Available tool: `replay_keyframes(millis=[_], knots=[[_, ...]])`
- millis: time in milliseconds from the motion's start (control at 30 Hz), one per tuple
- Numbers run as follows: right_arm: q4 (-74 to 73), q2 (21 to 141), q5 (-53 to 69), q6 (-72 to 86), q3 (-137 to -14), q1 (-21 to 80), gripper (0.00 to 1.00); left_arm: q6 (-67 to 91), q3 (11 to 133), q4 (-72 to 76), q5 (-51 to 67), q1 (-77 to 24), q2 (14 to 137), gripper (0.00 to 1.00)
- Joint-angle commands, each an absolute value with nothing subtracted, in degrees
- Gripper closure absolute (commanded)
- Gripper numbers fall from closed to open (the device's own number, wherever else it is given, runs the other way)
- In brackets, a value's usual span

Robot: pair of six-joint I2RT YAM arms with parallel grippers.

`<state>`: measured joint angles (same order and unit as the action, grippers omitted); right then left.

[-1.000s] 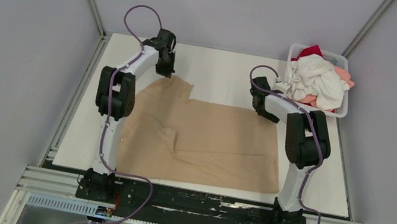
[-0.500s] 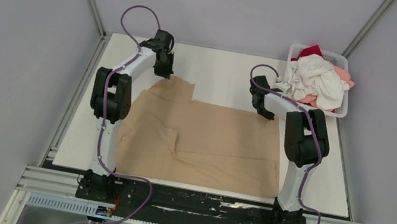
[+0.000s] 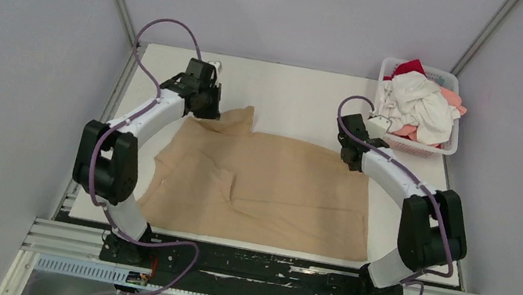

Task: Fold and stack the t-shirts
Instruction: Fold the other side of the tshirt into a rectangle

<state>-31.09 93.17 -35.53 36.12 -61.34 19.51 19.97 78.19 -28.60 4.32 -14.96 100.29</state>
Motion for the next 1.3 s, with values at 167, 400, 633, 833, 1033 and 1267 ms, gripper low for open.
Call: replay_keyframes(millis=[167, 400, 633, 833, 1033, 1267], knots=[[-30.65, 78.09, -33.61, 34.93, -51.03, 22.96, 1.0, 29.03, 56.73, -24.55, -2.81, -20.05, 77.92, 1.0], [-34.27, 71.73, -34.02, 35.08, -48.85, 25.14, 1.0, 35.04, 49.95, -30.92, -7.26, -22.62, 65.14, 1.0], [-38.85, 66.25, -35.75, 34.98, -48.53, 25.97, 1.0, 36.85, 48.88, -37.15, -8.54, -22.85, 55.71, 1.0], [-41.94, 64.06, -35.99, 35.34, -48.14, 26.05, 1.0, 36.09, 48.79, -41.44, -8.55, -22.83, 50.35, 1.0], [-42.46, 62.29, -35.28, 35.33, -47.01, 26.02, 1.0, 37.47, 44.49, -43.41, -5.81, -22.94, 44.06, 1.0], [-45.13, 62.99, -32.69, 39.71, -43.83, 26.07, 1.0, 48.58, 34.01, -47.66, -2.83, -22.89, 39.23, 0.89]])
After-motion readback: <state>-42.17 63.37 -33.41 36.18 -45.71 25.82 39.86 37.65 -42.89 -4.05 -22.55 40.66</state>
